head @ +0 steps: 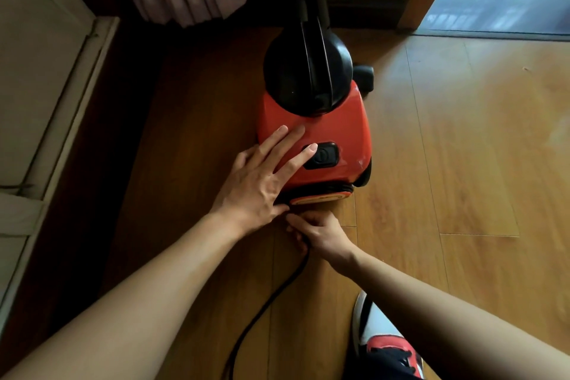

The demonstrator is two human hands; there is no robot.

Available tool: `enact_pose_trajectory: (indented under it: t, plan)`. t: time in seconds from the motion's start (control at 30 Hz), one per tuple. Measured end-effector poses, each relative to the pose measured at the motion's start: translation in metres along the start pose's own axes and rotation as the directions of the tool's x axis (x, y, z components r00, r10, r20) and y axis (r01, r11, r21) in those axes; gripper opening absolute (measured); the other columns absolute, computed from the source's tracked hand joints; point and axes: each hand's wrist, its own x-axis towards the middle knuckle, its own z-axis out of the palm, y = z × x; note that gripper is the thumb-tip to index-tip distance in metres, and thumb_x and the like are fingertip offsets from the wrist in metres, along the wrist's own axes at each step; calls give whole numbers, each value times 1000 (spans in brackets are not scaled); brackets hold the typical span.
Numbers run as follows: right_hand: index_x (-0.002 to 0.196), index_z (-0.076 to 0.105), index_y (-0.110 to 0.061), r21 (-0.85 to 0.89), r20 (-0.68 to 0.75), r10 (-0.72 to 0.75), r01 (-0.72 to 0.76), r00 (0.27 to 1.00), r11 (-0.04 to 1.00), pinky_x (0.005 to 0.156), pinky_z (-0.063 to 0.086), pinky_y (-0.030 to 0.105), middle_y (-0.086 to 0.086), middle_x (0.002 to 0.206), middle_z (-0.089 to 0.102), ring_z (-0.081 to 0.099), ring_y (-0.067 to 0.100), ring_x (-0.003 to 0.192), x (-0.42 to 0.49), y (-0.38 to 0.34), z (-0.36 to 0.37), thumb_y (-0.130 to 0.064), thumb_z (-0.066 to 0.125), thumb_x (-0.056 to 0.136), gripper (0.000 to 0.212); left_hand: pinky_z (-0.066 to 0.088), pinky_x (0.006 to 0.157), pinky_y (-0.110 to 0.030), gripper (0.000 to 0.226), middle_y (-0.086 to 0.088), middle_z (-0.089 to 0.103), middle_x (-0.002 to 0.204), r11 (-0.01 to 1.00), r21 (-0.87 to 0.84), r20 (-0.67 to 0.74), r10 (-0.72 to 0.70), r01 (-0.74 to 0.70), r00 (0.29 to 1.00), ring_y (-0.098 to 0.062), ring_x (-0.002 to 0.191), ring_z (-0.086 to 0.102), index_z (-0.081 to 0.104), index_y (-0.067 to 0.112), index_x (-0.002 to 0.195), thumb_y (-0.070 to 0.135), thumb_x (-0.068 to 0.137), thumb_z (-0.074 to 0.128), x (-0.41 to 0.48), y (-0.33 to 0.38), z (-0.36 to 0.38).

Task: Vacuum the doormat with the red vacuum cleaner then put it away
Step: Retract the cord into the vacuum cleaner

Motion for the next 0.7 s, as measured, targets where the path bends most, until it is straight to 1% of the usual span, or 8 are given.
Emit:
enact_pose_trajectory:
  t: [0.07,0.13,0.27,0.33,0.4,0.43,0.53,0.7]
  plan:
    - [77,70,-13,-87,-103,12,-21,995,996,50,43,23,-5,63,63,55,11,54,3,-2,1,-45,69,94,36,29,113,-50,125,4,-6,168,1000,7,-14,-4,4,1000,-20,154,-5,4,38,156,40,64,88,1,1,1]
    - [81,72,-15,-149,-207,23,-55,978,987,52,47,20,-6,72,71,62,9,59,7,-1,3,-52,73,88,37,30,113,-52,122,2,-1,168,1000,15,-38,0,1,999,-22,155,-1,9,36,156,37,64,88,1,1,3]
    - [105,71,-21,-124,-304,107,-151,947,981,74,62,28,-6,96,72,70,10,84,13,1,-17,-52,80,81,40,31,113,-53,117,-1,7,167,1000,9,-109,6,-5,994,-23,154,6,15,33,156,27,64,87,1,1,7]
    - [90,73,-18,-143,-303,149,-200,941,969,63,58,29,-6,83,72,67,10,72,11,1,-41,-50,79,83,34,30,114,-54,115,-1,10,167,1000,4,-128,13,-13,992,-24,154,8,17,33,155,28,64,87,2,-1,8]
    - [67,60,-17,-132,-307,162,-211,938,969,52,44,28,-7,60,57,51,11,56,3,-1,-66,-47,78,86,39,28,114,-54,115,-2,11,166,1000,-3,-134,21,-21,991,-25,154,8,18,32,155,29,64,88,3,-2,9]
    - [64,55,-19,-115,-319,162,-208,934,971,50,39,26,-7,55,51,45,11,53,-3,-2,-78,-43,77,88,41,27,114,-54,115,-2,11,166,1000,-8,-135,19,-20,991,-25,154,8,18,32,155,28,63,89,3,-2,9]
    - [70,56,-18,113,-242,197,-174,950,978,43,28,21,-5,57,42,34,9,48,-14,-4,-105,-31,72,94,31,29,113,-55,118,-2,13,166,999,-26,-142,17,-21,990,-25,154,9,20,31,155,28,61,91,3,-3,11]
    - [79,56,-18,481,-189,292,-171,938,860,38,16,18,-6,62,35,24,6,45,-16,-22,-114,-26,65,97,22,30,112,-57,123,-2,11,166,998,-61,-137,16,-25,990,-25,154,7,19,31,155,29,57,92,4,-1,10]
